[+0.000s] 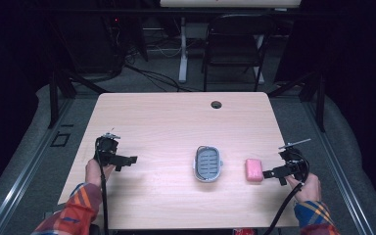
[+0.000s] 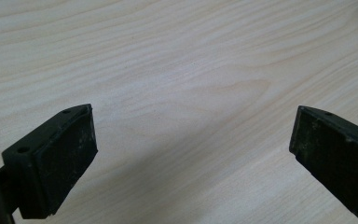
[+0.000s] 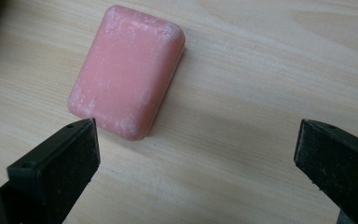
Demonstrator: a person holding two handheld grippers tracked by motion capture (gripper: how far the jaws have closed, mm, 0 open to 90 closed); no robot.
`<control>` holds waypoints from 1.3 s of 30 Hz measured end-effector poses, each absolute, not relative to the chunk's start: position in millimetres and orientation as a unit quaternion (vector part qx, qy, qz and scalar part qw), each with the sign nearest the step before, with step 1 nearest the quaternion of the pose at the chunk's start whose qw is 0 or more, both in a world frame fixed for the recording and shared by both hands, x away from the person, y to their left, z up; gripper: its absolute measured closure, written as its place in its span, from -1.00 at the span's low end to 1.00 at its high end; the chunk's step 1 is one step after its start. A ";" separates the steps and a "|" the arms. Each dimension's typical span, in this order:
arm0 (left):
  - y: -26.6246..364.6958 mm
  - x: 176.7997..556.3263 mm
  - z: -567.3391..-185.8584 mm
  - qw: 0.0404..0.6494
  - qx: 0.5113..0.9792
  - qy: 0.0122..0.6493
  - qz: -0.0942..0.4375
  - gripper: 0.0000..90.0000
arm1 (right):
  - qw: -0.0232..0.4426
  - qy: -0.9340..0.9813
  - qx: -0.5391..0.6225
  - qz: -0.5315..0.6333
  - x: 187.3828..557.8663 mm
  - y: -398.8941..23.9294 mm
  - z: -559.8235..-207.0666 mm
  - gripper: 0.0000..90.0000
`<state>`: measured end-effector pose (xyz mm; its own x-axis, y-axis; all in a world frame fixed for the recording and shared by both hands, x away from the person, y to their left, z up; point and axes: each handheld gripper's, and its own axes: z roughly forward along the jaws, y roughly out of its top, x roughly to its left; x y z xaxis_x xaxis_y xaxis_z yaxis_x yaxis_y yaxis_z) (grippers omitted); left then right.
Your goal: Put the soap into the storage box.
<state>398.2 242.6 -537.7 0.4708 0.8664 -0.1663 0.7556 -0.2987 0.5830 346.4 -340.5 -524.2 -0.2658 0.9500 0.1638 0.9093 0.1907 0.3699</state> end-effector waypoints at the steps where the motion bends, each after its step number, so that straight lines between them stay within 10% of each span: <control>1: 242.6 398.2 -537.7 0.307 0.801 0.506 0.090 -0.98 | 0.052 0.768 0.604 0.205 345.6 -340.2 -524.7 -1.00; 39: 237.6 400.6 -539.5 0.298 0.809 0.497 0.093 -0.98 | 0.051 0.745 0.636 0.194 353.2 -309.4 -509.5 -1.00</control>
<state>400.6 237.6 -539.5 0.4881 0.8606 -0.1455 0.7490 -0.3274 0.5760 353.2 -309.4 -509.5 -0.1854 0.9679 0.1699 0.9281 0.1156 0.3540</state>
